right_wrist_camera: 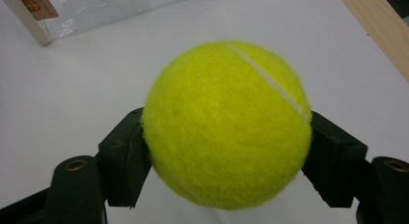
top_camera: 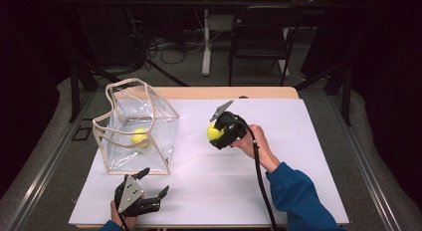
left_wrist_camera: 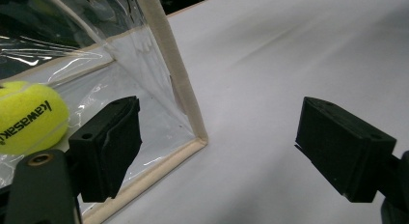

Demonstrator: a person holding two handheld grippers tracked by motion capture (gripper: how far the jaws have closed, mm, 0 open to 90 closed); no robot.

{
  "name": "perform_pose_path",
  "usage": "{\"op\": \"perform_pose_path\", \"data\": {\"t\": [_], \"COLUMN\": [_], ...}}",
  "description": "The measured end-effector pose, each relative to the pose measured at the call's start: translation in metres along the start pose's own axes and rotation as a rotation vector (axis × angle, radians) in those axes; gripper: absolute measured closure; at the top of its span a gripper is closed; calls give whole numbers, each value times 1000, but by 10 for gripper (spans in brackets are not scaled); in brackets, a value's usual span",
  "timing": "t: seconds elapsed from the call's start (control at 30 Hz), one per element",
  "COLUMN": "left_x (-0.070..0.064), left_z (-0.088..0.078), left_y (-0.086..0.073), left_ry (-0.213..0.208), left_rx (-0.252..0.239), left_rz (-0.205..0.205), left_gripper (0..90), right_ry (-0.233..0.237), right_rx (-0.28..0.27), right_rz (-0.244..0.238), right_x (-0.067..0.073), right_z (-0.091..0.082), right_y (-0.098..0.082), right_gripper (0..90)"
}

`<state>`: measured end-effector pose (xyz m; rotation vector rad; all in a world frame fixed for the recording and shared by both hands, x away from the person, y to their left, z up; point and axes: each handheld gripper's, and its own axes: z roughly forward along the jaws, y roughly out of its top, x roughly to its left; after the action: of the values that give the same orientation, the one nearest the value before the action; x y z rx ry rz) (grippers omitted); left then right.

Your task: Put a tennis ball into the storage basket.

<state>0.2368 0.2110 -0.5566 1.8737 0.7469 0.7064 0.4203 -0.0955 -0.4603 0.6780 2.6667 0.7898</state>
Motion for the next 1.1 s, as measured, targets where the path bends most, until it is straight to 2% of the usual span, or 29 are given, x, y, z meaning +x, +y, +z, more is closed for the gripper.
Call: {"op": "perform_pose_path", "data": {"t": [1.1], "left_x": [0], "left_z": [0], "left_y": [0], "left_ry": [2], "left_rx": [-1], "left_rz": [-1], "left_gripper": [160], "right_ry": [-28], "right_rx": [-21], "right_rz": [-62], "right_x": [5], "right_z": [-13], "right_y": [25], "right_gripper": [262]}}
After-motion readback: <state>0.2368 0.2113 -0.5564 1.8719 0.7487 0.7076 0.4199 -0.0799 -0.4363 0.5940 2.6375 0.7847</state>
